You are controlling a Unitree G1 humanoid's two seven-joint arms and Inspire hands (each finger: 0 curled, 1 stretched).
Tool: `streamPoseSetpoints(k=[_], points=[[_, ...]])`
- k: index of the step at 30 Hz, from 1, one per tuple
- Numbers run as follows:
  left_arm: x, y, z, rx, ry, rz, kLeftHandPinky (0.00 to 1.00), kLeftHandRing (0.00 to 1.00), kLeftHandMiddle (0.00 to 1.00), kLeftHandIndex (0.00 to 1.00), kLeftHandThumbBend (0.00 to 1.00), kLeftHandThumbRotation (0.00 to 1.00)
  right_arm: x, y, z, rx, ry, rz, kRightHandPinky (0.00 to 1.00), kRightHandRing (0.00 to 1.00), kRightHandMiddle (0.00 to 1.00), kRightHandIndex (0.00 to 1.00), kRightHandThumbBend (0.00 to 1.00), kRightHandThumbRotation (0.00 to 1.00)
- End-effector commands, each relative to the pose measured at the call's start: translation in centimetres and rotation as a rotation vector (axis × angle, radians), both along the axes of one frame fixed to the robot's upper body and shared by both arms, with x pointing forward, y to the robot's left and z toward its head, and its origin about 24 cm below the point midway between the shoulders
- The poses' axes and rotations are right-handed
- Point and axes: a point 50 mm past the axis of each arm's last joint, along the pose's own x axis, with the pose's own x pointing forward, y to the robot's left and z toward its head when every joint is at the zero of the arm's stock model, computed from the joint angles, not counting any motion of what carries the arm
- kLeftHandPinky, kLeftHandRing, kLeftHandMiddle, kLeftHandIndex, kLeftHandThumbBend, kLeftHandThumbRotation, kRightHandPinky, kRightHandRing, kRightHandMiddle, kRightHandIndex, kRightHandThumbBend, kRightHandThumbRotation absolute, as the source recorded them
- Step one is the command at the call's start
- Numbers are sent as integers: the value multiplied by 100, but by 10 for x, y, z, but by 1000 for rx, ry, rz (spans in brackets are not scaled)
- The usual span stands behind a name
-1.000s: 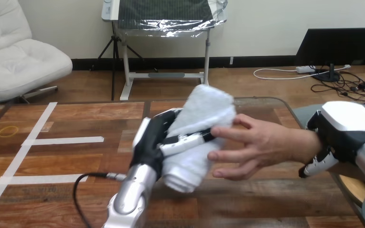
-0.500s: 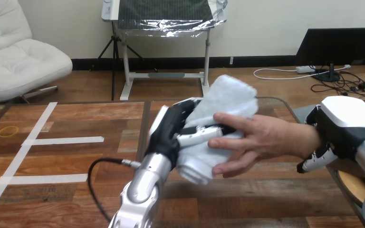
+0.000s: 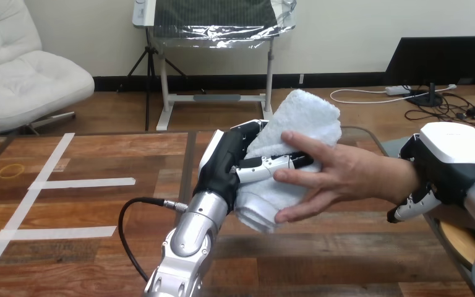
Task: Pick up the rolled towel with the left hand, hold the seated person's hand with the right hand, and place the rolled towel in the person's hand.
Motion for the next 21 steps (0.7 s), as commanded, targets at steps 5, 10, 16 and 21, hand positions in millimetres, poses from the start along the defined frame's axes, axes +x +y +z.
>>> streamPoseSetpoints(k=[5,10,16,21], points=[[10,-31,31,-25,-98,-88,37,38,42,48,58,0,6,7,23,16,-105,27,9,16,25,30,70,0],[9,-34,31,-34,-95,-97,36,38,42,48,59,0,6,7,22,16,-104,28,9,16,25,30,71,0],[8,-36,29,-46,-83,-99,36,38,41,48,59,0,6,6,21,14,-104,29,9,16,25,31,71,0],[7,-37,28,-50,-78,-103,35,38,41,48,58,0,5,6,20,13,-104,27,10,17,26,31,72,0]])
